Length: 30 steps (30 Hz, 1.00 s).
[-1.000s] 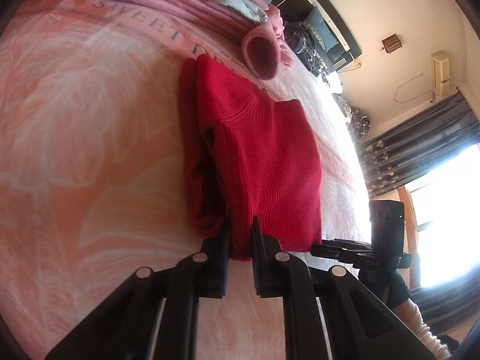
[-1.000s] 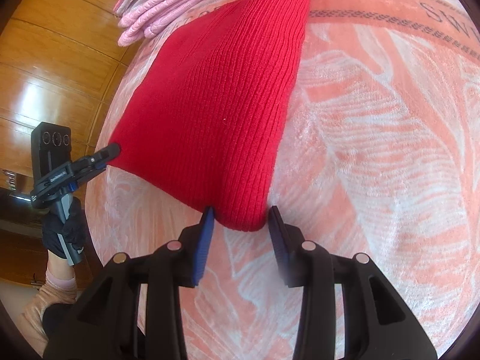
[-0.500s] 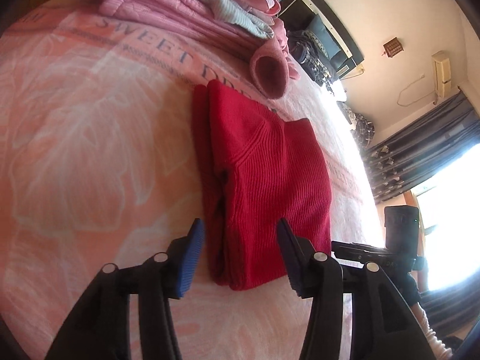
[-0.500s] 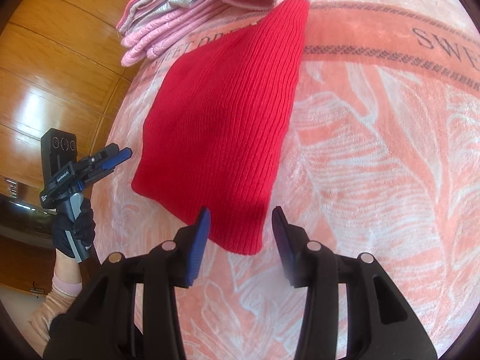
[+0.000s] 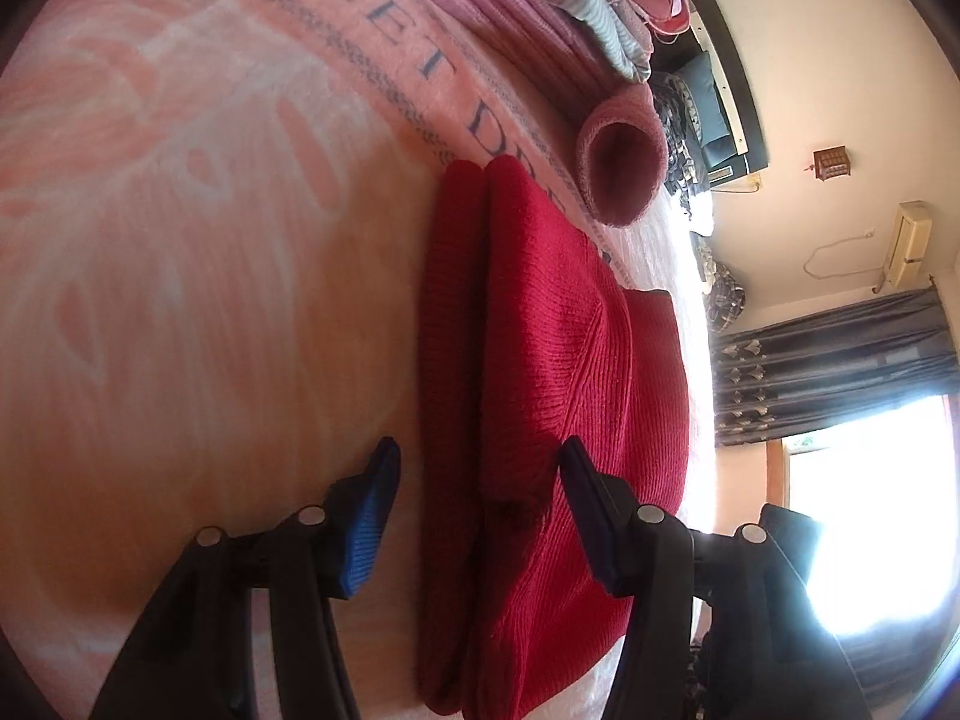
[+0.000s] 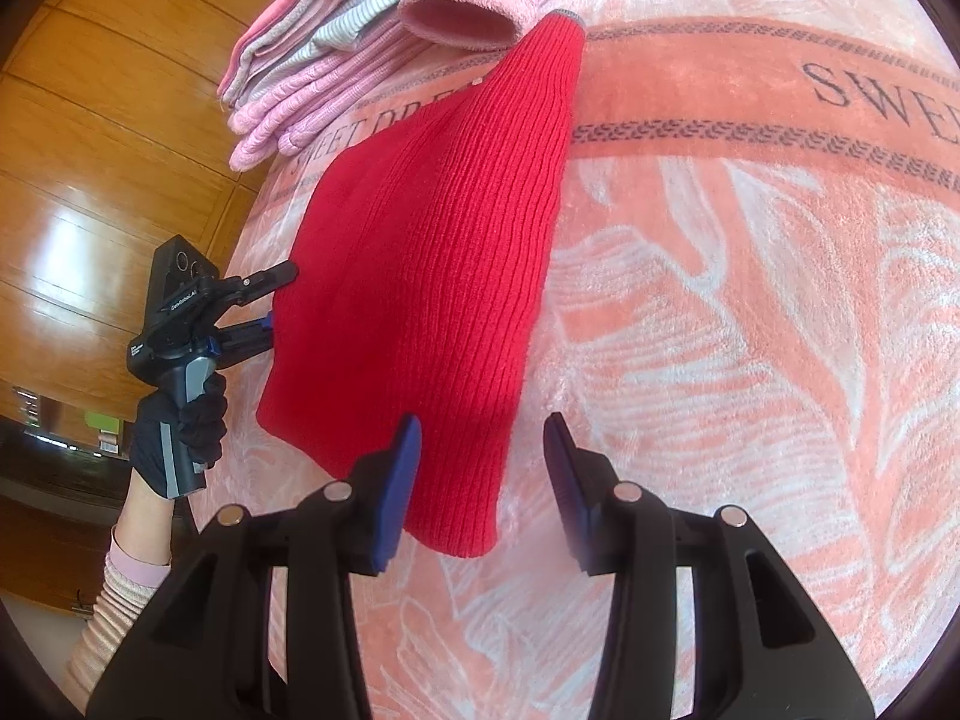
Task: Fold small clothes
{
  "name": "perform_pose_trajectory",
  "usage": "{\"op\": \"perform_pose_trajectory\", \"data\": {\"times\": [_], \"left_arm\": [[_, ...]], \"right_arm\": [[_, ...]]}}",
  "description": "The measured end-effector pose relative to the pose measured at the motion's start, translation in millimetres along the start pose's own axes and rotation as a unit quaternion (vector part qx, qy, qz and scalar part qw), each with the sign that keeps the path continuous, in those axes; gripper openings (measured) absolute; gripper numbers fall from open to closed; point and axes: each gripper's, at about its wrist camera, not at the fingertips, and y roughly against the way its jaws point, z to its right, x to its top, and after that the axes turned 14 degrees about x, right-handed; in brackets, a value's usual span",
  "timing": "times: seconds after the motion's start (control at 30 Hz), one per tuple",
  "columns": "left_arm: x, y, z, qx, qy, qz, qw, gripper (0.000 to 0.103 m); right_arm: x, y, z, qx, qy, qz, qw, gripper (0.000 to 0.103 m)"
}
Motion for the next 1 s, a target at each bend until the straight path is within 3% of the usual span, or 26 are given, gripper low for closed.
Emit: {"op": "perform_pose_trajectory", "data": {"times": [0.3,0.43,0.57,0.77,0.83,0.9,1.0], "left_arm": [[12.3,-32.5,29.8,-0.022,-0.026,-0.024,0.9991,0.057],[8.2,-32.9,30.4,-0.066,-0.04,-0.036,0.9964,0.058],[12.3,-37.4,25.7,-0.086,-0.033,-0.042,0.9949,0.056],[9.2,-42.2,38.8,-0.079,-0.058,-0.037,0.9945,0.055],[7.2,-45.1,40.7,-0.091,-0.054,-0.043,0.9935,0.047],[3.4,-48.0,40.0,-0.095,-0.043,-0.047,0.9935,0.037],[1.3,-46.9,38.1,-0.111,-0.026,-0.042,0.9926,0.034]], "right_arm": [[18.5,-2.2,2.8,0.02,-0.006,0.021,1.0,0.044],[33.7,-5.4,15.4,0.044,-0.03,0.032,0.998,0.051],[48.3,-18.9,30.5,0.064,-0.059,0.035,0.996,0.056],[56.9,-44.7,41.6,0.109,-0.086,0.031,0.99,0.059],[56.8,-47.4,40.2,0.118,-0.089,0.038,0.988,0.056],[56.7,-45.3,37.6,0.13,-0.085,0.041,0.987,0.045],[55.5,-35.6,28.0,0.136,-0.069,0.039,0.988,0.037]]}}
